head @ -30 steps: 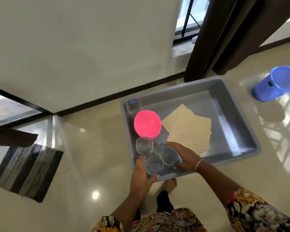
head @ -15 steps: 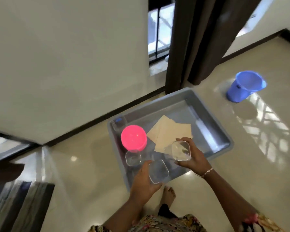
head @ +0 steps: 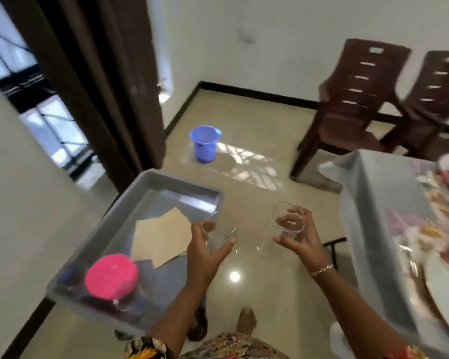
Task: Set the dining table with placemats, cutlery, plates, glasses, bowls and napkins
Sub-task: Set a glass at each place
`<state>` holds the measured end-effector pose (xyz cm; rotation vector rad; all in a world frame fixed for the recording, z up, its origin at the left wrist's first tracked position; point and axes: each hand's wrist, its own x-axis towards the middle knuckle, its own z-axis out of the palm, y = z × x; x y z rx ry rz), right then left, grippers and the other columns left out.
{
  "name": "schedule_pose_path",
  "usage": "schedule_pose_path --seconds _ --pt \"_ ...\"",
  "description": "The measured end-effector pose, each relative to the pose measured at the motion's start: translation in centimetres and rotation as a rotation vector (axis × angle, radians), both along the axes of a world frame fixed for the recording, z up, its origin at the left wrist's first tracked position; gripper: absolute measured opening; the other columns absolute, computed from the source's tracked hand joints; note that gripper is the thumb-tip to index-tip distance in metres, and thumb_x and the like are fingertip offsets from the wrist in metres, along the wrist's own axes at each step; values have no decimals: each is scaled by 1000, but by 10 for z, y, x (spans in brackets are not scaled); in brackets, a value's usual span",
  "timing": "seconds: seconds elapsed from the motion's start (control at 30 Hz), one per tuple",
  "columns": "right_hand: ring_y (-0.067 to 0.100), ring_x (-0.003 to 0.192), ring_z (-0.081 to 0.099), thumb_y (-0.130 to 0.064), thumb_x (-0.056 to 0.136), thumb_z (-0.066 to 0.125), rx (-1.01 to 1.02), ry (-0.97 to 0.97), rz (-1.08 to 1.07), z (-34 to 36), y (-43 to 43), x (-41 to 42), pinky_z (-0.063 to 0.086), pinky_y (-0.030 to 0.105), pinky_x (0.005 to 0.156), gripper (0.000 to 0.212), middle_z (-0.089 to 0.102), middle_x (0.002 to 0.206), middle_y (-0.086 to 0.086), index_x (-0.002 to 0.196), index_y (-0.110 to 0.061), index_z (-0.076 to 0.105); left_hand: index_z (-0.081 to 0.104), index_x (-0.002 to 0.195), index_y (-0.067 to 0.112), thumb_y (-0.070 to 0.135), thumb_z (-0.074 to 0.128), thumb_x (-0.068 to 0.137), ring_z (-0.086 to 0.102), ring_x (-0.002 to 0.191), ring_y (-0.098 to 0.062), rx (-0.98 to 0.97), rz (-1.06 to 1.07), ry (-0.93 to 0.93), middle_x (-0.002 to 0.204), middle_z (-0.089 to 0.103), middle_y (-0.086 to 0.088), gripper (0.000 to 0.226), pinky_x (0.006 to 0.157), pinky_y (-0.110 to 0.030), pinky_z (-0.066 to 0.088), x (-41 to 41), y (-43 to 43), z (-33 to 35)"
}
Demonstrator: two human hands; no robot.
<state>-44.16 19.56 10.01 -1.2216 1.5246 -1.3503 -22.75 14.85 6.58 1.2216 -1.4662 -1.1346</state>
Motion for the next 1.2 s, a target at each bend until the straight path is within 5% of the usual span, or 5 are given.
schedule_pose_path --seconds 0.27,0.53,0.83,1.0,1.2 --pt "-2 86 61 -42 46 77 -55 77 -484 40 145 -87 49 10 73 70 57 95 5 106 -28 43 49 100 29 55 69 55 57 90 7 -11 -396 116 101 60 11 55 78 -11 45 -140 62 37" --pt "25 94 62 -24 54 79 -71 101 -787 53 291 -192 55 23 72 61 57 98 13 104 -30 43 51 100 23 41 75 61 62 87 -6 -35 -725 201 96 62 2 50 77 -17 49 -292 160 71" --pt "6 88 62 -46 49 77 53 206 -977 64 426 -326 49 23 76 74 61 96 -5 110 -23 42 51 113 18 45 78 63 61 95 -9 -142 -748 127 103 63 4 63 86 -27 52 -439 254 89" --pt "14 93 58 -18 68 81 64 200 -998 63 431 -389 50 35 85 61 56 98 -3 111 -22 39 49 99 30 23 79 70 59 94 -16 -169 -694 108 101 62 0 43 82 -27 49 -485 258 95" --pt "21 97 55 -19 69 79 73 182 -999 59 388 -463 47 34 88 60 54 101 3 112 -19 37 52 111 14 41 82 62 59 98 -16 -139 -654 106 102 62 2 64 83 -23 48 -540 236 95"
